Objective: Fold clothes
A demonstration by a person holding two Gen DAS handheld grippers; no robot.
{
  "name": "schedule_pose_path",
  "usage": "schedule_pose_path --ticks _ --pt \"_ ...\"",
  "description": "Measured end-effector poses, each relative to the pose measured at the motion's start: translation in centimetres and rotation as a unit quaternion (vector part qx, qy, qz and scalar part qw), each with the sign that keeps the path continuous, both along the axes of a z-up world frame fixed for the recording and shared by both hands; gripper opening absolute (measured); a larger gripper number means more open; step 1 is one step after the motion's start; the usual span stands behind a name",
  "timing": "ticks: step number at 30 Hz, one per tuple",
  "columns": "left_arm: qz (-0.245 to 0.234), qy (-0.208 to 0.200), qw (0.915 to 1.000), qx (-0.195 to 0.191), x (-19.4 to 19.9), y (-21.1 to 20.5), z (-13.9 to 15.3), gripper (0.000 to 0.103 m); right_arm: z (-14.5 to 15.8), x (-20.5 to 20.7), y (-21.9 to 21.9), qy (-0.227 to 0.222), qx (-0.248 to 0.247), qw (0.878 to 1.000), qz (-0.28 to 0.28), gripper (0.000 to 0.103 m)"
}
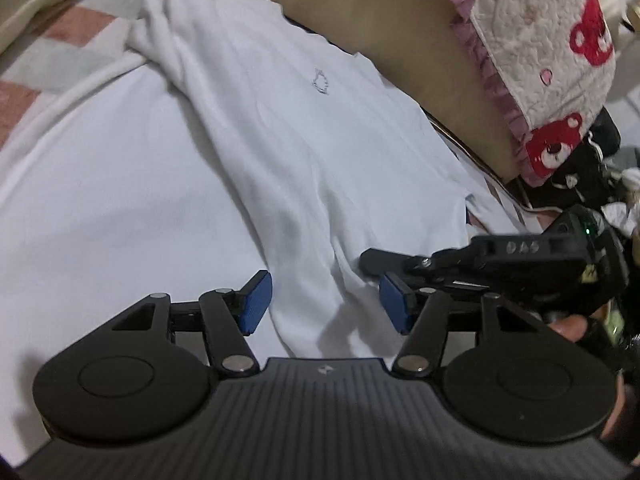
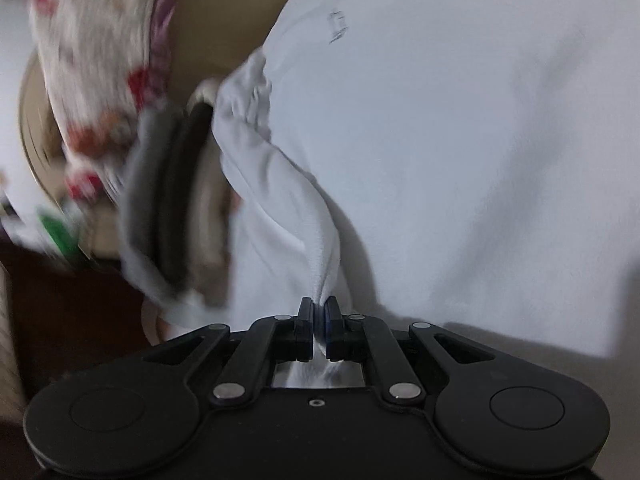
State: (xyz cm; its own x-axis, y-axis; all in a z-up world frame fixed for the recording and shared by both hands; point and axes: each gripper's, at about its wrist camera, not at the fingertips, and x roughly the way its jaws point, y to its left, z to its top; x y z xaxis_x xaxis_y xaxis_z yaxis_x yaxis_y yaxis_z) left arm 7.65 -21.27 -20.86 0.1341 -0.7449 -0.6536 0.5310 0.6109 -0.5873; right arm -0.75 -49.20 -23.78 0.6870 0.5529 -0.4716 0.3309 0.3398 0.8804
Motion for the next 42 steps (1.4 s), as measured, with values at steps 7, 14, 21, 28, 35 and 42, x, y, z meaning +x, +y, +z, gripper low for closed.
schedule_pose_path --ticks 7,14,21,28,35,42 --pt "-0.003 -0.018 0.9987 0.047 0.8 -2.8 0.3 0.056 2.3 0.3 0.3 0.028 -0.181 0.983 0.012 0.009" --pt "-0.093 -0.186 0.9678 0.141 -1.6 -5.8 1.6 0.003 3.8 1.0 1.8 -0.015 -0.248 0.965 0.08 0.012" --pt "-0.085 -0.413 0.8723 0.248 -1.1 -2.2 9.8 0.003 4.3 0.5 0.6 -0.031 -0.255 0.965 0.05 0.034" --pt "-0.044 -0.584 0.7132 0.386 6.8 1.9 21.8 0.003 4.3 1.0 2.6 -0.028 -0.393 0.915 0.083 0.034" --pt "0.019 -0.604 0.6454 0.467 17.3 2.6 29.0 0.003 4.1 1.1 3.1 -0.04 -0.405 0.909 0.089 0.035" --pt "0.118 -0.542 0.6823 0.476 26.6 5.1 31.3 0.003 4.1 0.2 3.1 -0.047 -0.411 0.906 0.091 0.038"
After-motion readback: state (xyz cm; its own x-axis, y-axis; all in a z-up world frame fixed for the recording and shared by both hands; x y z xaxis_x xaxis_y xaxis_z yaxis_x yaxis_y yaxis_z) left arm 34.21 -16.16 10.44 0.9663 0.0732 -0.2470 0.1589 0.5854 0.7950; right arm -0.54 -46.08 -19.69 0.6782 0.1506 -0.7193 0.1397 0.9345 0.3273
